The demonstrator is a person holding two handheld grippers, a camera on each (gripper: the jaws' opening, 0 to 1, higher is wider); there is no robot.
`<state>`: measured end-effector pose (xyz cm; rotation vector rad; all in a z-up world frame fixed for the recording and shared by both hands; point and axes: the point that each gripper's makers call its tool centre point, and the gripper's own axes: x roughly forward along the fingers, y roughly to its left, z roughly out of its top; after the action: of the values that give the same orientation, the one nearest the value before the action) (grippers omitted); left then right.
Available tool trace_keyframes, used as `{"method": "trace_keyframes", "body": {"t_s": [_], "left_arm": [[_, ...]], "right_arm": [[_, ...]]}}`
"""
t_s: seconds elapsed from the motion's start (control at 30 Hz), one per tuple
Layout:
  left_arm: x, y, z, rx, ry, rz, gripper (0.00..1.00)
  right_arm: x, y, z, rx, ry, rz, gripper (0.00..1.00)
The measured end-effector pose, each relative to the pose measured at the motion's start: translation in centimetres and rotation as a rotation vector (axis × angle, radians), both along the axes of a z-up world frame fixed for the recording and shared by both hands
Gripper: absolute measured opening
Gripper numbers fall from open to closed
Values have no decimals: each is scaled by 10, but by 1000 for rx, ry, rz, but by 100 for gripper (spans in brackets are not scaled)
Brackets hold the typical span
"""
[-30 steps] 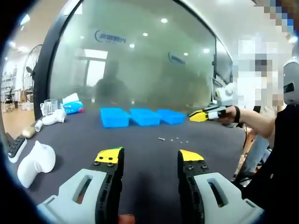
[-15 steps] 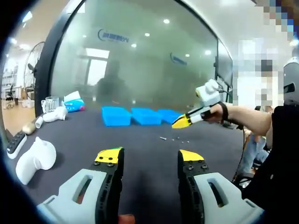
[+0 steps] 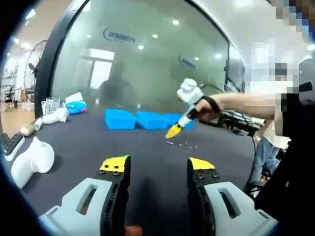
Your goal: Sort the screws, nuts, and washers into the corresponding bins
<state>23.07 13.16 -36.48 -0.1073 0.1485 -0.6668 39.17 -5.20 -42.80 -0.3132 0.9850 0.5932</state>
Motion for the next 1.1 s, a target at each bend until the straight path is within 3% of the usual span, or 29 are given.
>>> {"method": "trace_keyframes", "body": {"t_s": [0.23, 0.5, 0.73, 0.87, 1.1], "left_arm": [[-1, 0, -1, -20, 7, -5, 45], [-2, -5, -4, -26, 14, -16, 45], [-2, -4, -5, -26, 16, -14, 45], [-2, -3, -5, -28, 16, -12, 45], [-3, -3, -5, -29, 18, -11, 45]], "right_arm": [[-9, 2, -14, -103, 77, 35, 13], [-17, 3, -15, -146, 130, 51, 11], [-19, 5, -16, -176, 140, 68, 9], [-23, 9, -17, -191, 144, 95, 4], [-23, 8, -17, -176, 157, 99, 1]]}}
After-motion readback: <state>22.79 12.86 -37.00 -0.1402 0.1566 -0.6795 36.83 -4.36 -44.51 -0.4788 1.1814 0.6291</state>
